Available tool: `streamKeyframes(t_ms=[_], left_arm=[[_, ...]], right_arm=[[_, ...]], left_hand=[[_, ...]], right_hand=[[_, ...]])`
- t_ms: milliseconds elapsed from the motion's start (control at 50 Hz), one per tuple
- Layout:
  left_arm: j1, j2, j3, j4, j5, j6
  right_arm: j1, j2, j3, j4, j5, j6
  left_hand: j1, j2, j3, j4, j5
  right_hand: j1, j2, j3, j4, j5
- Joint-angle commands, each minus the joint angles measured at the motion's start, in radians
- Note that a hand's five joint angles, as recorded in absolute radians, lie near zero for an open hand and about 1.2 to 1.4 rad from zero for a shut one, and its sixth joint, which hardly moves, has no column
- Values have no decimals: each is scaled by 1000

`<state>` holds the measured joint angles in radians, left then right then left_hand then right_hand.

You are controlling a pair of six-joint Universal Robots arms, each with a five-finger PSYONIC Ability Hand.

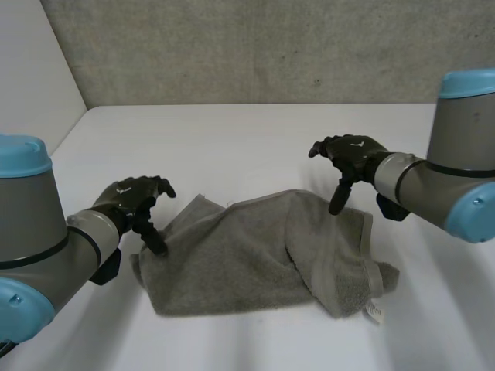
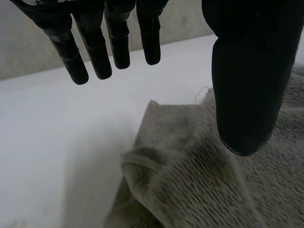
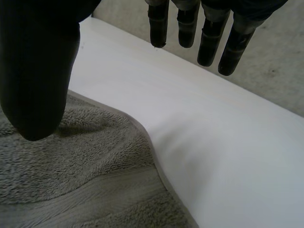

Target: Fold the towel.

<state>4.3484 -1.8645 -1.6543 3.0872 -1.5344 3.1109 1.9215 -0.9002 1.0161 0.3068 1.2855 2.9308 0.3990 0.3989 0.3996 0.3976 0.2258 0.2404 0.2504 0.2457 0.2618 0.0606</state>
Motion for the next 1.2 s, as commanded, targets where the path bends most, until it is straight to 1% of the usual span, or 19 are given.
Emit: streamKeyframes(t_ms=[20, 80, 160, 180, 200, 220, 240, 440, 620, 800, 960, 1000, 1040, 1060, 1080, 1100, 1120, 1160, 1200], left_arm=[[-4, -28, -5, -8, -4, -11], [-6, -51, -4, -13, -4, -12], [-7, -68, -5, -13, -6, -12], [-10, -71, -7, -9, -4, -15], [-10, -71, -7, -8, -4, -15], [-12, -70, -9, -8, -3, -17], [-12, -65, -13, -7, -1, -18], [-61, -8, -47, 5, 2, -20], [-69, 229, -139, 82, 7, -5], [-92, 487, -225, 93, 10, -2], [-92, 525, -271, 91, 10, 0], [-92, 522, -286, 93, 10, 2], [-90, 521, -289, 93, 10, 2], [-89, 515, -291, 96, 10, 6], [-89, 515, -291, 96, 10, 6], [-81, 509, -292, 105, 10, 14], [-81, 508, -292, 105, 10, 14], [-76, 481, -288, 146, 10, 40], [-75, 449, -279, 181, 10, 60]], right_arm=[[17, 121, -114, 25, 3, -2], [17, 148, -129, 34, 11, -2], [17, 155, -117, 35, 14, -4], [17, 155, -117, 35, 14, -4], [17, 152, -114, 37, 14, -4], [17, 147, -108, 37, 14, -4], [17, 147, -108, 37, 14, -4], [16, 109, -106, 38, 12, -12], [17, 100, -122, 54, -18, -15], [63, 153, -186, 66, -219, -5], [79, 254, -263, 115, -215, -13], [83, 270, -275, 117, -206, -16], [83, 282, -300, 115, -175, -16], [83, 282, -300, 115, -175, -16], [83, 282, -312, 111, -155, -16], [83, 282, -312, 110, -155, -16], [83, 277, -330, 106, -123, -18], [83, 271, -347, 103, -84, -18], [80, 258, -401, 81, 19, -28]], left_hand=[[140, 140, 139, 141, 139], [178, 178, 178, 180, 177], [402, 402, 401, 403, 400], [698, 698, 697, 700, 697], [701, 701, 700, 703, 700], [916, 916, 916, 918, 915], [996, 997, 996, 998, 995], [997, 997, 997, 999, 996], [997, 997, 997, 999, 996], [997, 997, 997, 999, 996], [997, 997, 997, 999, 996], [997, 997, 997, 999, 996], [997, 997, 997, 999, 996], [997, 997, 997, 999, 996], [997, 997, 997, 999, 996], [997, 997, 997, 999, 996], [997, 997, 997, 999, 996], [997, 997, 997, 999, 996], [997, 997, 997, 999, 996]], right_hand=[[-6, -16, -11, -27, 0], [-6, -16, -11, -27, 0], [-6, -16, -11, -27, 0], [-6, -16, -11, -27, 0], [-6, -16, -11, -27, 0], [-6, -16, -11, -27, 0], [-6, -16, -11, -27, 0], [-20, -30, -26, -42, -15], [-66, -76, -71, -87, -61], [-66, -76, -71, -87, -61], [-66, -76, -71, -87, -61], [-3, -13, -8, -24, 3], [587, 577, 582, 566, 592], [590, 580, 585, 569, 596], [861, 851, 855, 839, 866], [863, 853, 858, 842, 869], [1107, 1097, 1102, 1086, 1113], [1156, 1146, 1151, 1134, 1161], [1156, 1146, 1151, 1134, 1161]])
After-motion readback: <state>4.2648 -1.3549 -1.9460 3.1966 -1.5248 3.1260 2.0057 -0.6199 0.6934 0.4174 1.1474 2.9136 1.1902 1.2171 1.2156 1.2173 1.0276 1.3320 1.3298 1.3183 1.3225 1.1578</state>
